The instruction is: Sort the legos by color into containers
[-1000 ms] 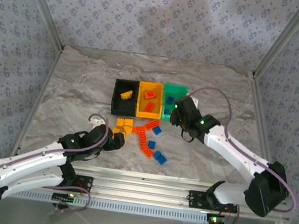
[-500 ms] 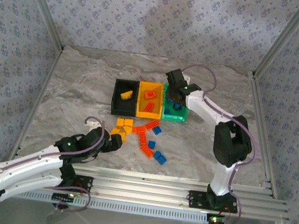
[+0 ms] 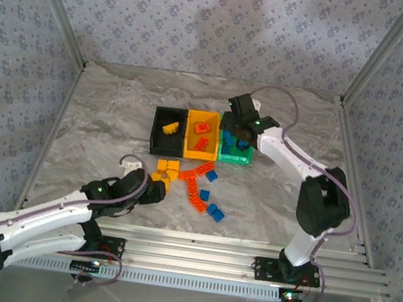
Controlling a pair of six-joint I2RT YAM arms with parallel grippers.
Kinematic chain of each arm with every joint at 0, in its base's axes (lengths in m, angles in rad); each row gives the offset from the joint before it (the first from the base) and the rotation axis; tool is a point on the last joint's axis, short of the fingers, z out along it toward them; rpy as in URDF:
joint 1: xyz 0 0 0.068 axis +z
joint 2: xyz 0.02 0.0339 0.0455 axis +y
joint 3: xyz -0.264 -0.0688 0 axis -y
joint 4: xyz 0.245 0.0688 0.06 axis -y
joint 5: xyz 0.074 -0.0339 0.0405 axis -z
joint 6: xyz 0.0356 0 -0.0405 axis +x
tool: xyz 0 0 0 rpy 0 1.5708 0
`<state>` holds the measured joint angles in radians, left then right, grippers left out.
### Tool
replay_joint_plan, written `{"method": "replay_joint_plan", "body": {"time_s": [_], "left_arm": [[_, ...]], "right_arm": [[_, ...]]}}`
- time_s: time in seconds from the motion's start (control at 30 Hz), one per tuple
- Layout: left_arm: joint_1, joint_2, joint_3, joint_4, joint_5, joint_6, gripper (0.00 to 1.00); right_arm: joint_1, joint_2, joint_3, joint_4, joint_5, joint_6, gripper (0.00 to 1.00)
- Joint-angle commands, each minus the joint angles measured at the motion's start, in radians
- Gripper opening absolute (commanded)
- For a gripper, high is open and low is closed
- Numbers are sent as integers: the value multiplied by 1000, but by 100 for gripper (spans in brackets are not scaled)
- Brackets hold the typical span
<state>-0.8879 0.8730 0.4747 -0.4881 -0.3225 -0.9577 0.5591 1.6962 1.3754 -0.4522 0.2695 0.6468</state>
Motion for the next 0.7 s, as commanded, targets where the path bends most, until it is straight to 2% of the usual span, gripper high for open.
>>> {"method": "replay_joint_plan", "body": {"time_s": [0.0, 0.23, 0.33, 0.53, 0.67], "left_arm": [[57, 106, 85, 4, 20, 96, 94], [174, 301, 117, 169, 85, 191, 83], [226, 371, 130, 213, 112, 208, 73], [251, 423, 133, 179, 77, 201, 62], [268, 381, 100, 131, 47, 172, 55]], "right_arm": [[42, -120, -91, 45, -1, 21, 77], [70, -246, -243, 65, -7, 42, 77], [71, -279, -275, 57, -1, 44, 77], [67, -333, -321, 50, 6, 51, 77], [65, -350, -332, 63, -1, 55, 77]]}}
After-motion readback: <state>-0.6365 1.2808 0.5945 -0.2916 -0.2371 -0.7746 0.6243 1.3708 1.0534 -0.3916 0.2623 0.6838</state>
